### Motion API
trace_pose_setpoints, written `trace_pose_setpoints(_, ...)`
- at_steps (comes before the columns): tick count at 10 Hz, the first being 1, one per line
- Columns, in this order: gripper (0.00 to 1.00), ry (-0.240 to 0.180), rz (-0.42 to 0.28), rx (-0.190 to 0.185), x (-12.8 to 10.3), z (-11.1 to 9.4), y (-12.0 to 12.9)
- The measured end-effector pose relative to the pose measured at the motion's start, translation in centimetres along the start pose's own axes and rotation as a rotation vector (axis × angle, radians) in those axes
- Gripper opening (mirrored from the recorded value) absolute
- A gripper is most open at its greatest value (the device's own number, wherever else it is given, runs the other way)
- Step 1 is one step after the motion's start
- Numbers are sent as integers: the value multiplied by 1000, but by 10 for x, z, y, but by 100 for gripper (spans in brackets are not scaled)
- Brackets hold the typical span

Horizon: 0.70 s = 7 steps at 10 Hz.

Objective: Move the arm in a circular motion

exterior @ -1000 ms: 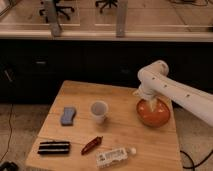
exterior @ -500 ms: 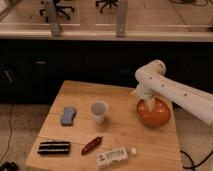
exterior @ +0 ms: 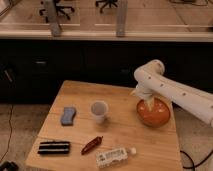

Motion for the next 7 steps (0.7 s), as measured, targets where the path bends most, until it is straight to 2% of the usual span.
trace_pose_setpoints(7,80,6,-36,1,-3,0,-4)
